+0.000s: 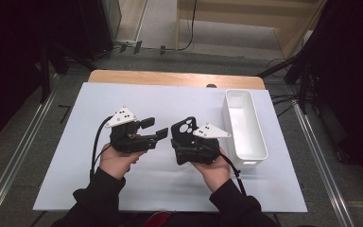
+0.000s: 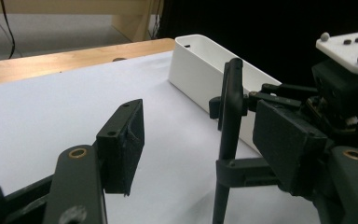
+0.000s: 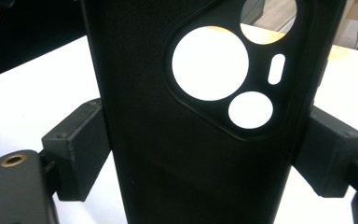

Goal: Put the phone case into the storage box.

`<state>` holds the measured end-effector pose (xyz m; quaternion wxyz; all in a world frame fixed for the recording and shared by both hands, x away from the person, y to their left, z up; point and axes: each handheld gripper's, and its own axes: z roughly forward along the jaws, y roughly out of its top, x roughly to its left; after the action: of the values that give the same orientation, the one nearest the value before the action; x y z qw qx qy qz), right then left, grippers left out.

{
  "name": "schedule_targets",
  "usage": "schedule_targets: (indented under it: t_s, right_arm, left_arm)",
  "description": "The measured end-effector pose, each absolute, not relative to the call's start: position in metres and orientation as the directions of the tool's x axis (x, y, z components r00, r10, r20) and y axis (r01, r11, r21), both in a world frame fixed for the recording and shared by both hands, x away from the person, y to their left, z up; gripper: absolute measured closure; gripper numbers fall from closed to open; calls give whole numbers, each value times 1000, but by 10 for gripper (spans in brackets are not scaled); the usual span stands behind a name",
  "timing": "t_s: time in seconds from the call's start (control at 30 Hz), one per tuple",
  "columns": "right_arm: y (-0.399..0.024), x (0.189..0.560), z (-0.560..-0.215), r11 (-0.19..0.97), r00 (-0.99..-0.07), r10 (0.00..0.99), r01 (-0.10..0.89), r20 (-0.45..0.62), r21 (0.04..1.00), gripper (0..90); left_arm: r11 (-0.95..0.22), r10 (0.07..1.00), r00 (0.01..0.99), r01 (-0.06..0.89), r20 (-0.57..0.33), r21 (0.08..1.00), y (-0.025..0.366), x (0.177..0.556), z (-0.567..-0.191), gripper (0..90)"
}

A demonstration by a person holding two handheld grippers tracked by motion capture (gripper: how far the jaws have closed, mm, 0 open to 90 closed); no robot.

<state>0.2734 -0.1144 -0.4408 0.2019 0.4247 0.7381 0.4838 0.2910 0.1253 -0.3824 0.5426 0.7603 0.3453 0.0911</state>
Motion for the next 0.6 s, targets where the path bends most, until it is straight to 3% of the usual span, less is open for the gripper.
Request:
schedule_targets:
  t_s: [0.6]
  right_arm:
    - [-124,274,-436,166,-548,829,430,110,887,126]
  left_arm:
    - [-199,507,839,336,-197,920,140,289,-414,284]
